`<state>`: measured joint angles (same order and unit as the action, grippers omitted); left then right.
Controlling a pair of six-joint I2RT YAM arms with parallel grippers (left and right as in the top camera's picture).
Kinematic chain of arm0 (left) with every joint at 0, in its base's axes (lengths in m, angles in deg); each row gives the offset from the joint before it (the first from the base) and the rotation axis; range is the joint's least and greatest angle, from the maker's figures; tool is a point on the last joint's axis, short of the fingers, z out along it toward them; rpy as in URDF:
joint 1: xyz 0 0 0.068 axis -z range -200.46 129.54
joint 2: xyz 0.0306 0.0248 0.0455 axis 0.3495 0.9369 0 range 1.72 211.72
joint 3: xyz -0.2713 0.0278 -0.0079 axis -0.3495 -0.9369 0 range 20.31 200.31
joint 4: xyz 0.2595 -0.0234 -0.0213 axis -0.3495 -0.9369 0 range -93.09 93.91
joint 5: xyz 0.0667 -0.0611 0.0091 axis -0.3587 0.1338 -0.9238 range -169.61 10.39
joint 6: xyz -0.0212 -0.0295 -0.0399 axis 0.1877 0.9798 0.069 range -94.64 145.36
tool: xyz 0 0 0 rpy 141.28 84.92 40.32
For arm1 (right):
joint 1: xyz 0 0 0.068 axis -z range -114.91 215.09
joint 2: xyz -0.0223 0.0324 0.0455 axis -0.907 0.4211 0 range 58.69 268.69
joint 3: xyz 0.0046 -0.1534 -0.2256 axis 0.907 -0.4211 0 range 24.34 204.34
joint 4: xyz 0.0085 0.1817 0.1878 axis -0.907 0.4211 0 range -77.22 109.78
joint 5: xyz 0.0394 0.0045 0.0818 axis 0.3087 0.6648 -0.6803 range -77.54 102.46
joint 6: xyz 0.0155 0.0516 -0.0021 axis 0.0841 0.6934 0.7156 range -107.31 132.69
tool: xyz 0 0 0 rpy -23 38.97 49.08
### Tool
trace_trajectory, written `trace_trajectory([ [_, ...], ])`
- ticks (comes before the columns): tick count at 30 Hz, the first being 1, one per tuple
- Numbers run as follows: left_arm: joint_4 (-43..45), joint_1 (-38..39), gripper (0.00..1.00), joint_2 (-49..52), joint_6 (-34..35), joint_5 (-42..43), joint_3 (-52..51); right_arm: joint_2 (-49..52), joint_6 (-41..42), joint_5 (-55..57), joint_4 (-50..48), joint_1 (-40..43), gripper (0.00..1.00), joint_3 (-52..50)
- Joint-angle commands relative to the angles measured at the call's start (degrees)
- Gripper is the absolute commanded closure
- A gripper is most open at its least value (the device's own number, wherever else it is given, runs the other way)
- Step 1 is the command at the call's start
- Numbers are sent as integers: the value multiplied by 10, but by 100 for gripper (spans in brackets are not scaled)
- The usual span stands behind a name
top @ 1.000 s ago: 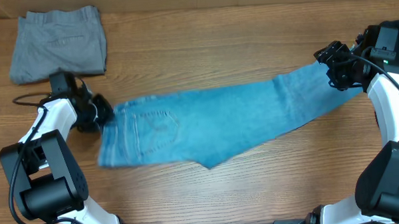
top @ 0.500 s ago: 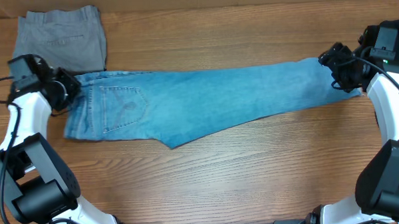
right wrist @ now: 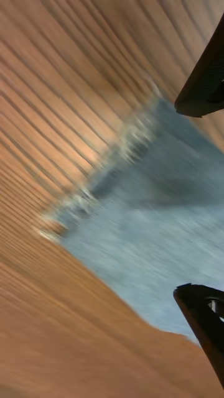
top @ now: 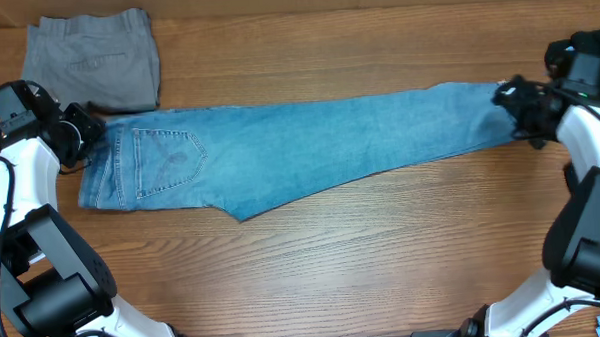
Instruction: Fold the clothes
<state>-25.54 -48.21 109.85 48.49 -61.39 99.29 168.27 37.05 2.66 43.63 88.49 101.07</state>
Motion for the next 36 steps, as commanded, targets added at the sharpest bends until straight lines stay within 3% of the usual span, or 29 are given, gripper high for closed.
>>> trace_trajectory([
  [1, -6, 1, 30, 5, -9, 12, 17, 25, -24, -79, -13, 31, 11, 13],
  [7, -34, 2, 24, 5, -9, 28, 17, 54, -97, -131, -11, 36, 13, 13],
  [13, -79, 12, 24, 5, -26, 28, 17, 62, -101, -73, -36, 38, 13, 13],
  [26, -90, 13, 22, 5, -35, 43, 18, 113, -111, -108, -42, 37, 18, 13],
  [28, -97, 13, 22, 5, -35, 43, 18, 113, -111, -109, -42, 40, 25, 14],
  [31, -102, 13, 22, 5, -35, 43, 18, 112, -111, -110, -26, 47, 29, 37],
  [36, -101, 15, 24, 5, -35, 44, 18, 112, -114, -120, -19, 52, 27, 99],
])
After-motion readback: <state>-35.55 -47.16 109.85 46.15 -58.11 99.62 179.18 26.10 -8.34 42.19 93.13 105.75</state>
